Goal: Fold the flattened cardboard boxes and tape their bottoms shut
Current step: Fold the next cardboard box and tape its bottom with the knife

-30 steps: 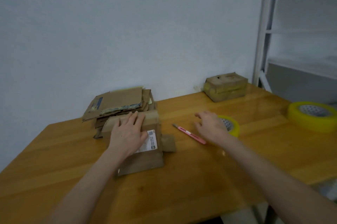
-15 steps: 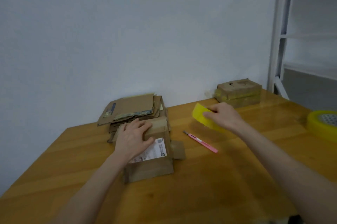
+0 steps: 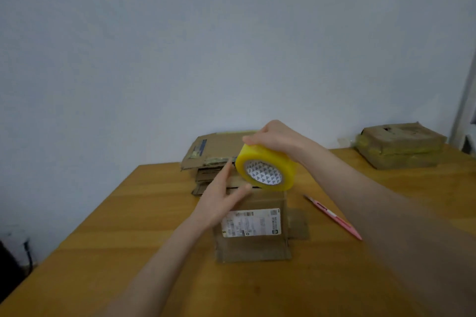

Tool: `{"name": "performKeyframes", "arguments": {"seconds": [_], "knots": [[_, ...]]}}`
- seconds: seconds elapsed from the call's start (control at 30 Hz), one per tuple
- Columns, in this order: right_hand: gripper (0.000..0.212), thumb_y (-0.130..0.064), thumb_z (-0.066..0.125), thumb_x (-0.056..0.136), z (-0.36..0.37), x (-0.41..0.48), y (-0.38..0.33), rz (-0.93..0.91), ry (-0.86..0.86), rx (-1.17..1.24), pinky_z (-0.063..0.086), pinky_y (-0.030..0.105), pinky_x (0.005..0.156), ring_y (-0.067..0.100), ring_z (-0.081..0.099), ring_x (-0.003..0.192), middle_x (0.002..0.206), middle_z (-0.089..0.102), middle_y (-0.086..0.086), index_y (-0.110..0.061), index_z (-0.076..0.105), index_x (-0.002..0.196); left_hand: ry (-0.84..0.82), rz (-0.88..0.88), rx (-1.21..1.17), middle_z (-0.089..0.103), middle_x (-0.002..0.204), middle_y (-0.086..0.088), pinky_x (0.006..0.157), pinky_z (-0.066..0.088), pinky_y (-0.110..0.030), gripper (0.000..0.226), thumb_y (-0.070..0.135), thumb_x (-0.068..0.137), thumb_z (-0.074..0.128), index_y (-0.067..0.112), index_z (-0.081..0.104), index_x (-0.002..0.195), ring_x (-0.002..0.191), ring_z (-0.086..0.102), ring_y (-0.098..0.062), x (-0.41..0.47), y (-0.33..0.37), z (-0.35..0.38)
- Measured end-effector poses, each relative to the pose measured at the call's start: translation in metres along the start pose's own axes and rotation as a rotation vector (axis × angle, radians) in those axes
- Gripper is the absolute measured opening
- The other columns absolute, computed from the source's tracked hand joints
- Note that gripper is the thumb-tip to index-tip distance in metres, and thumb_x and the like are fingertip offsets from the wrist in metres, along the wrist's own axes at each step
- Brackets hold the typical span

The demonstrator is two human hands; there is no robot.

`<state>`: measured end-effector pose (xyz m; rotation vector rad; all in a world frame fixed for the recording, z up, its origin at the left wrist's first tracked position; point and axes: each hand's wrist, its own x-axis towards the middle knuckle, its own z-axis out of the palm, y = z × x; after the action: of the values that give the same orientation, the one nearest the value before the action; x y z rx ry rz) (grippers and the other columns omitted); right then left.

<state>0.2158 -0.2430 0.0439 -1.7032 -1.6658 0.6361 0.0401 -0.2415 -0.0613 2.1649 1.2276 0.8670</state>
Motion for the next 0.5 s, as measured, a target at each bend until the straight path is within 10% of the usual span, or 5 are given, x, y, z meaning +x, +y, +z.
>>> {"name": "performKeyframes", "arguments": {"seconds": [0.17, 0.3, 0.43, 0.5], "knots": [[0.057, -0.055, 0.041, 0.094, 0.007, 0.009, -0.007, -0.005, -0.007, -0.032, 0.041, 0.029, 0.068, 0.023, 0.054, 0.091, 0.109, 0.059, 0.012, -0.003, 0.059, 0.109, 0.255, -0.028, -0.394, 0.065, 0.119, 0.004, 0.095, 0.049, -0.032, 0.067, 0.064, 0.07, 0.066, 0.023, 0.062, 0.122, 0.111, 0.06, -0.01, 0.022, 0.041, -0.009], [0.076, -0.07, 0.025, 0.089, 0.005, 0.008, -0.002, 0.039, -0.075, 0.044, 0.043, 0.035, 0.092, 0.026, 0.054, 0.11, 0.129, 0.054, 0.009, -0.012, 0.05, 0.131, 0.425, -0.058, -0.429, 0.072, 0.093, 0.008, 0.089, 0.053, -0.04, 0.017, 0.035, 0.081, 0.07, 0.02, 0.073, 0.089, 0.093, 0.066, -0.01, 0.029, 0.048, -0.005], [0.048, -0.05, 0.062, 0.083, -0.005, -0.01, 0.028, -0.149, -0.277, 0.075, 0.047, 0.024, 0.083, 0.013, 0.056, 0.103, 0.115, 0.055, -0.008, -0.027, 0.05, 0.123, 0.494, -0.127, -0.452, 0.069, 0.076, 0.003, 0.084, 0.053, -0.048, 0.016, 0.026, 0.085, 0.066, 0.021, 0.07, 0.07, 0.081, 0.065, -0.017, 0.03, 0.045, -0.008], [0.068, -0.036, 0.079, 0.071, -0.005, -0.016, 0.051, -0.169, -0.331, 0.017, 0.048, 0.028, 0.087, 0.013, 0.054, 0.106, 0.118, 0.053, -0.005, -0.028, 0.041, 0.127, 0.512, -0.154, -0.462, 0.068, 0.071, 0.005, 0.084, 0.053, -0.051, 0.022, 0.034, 0.083, 0.065, 0.023, 0.068, 0.065, 0.08, 0.065, -0.021, 0.031, 0.037, -0.01]]}}
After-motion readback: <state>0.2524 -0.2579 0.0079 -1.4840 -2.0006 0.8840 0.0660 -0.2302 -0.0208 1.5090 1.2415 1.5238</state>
